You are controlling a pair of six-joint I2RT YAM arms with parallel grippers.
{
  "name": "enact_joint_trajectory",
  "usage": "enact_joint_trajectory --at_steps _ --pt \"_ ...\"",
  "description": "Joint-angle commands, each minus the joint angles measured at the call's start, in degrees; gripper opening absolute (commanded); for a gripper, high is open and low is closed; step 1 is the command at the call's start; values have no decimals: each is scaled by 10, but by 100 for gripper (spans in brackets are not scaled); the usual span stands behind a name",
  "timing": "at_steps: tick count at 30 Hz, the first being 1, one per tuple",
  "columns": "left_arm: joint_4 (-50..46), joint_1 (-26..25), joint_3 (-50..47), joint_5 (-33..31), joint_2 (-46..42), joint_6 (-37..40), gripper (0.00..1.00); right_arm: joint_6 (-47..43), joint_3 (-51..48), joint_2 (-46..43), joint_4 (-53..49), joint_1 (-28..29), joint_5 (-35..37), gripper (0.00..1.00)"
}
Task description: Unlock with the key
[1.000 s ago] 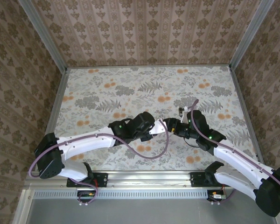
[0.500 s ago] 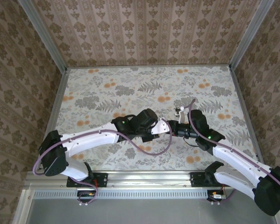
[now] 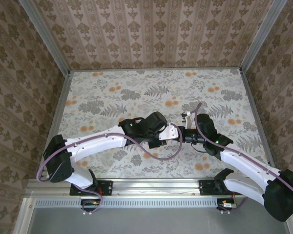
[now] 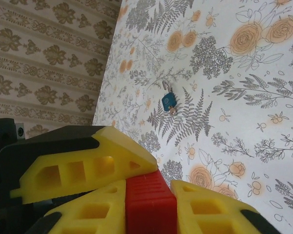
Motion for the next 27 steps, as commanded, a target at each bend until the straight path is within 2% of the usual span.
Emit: enact_joint_trajectory --at_steps 1,3,6,10,15,21,27 --pt "6 -3 18 7 -3 -3 37 2 -2 -6 22 1 4 22" --pt "13 -2 14 1 -8 -5 50 6 -6 -13 23 1 14 21" --pt "17 1 8 -1 -18 -10 63 11 -8 -22 23 0 30 19" --pt "31 6 -4 14 -34 -18 75 20 -6 -19 34 0 29 19" --pt "48 7 -18 29 -34 -28 75 43 -10 -12 67 0 15 18" --pt "58 10 -23 49 -32 -37 71 59 -25 -24 115 0 -5 18" --pt "59 16 -23 49 -41 -35 57 69 -47 -31 159 -1 -19 18"
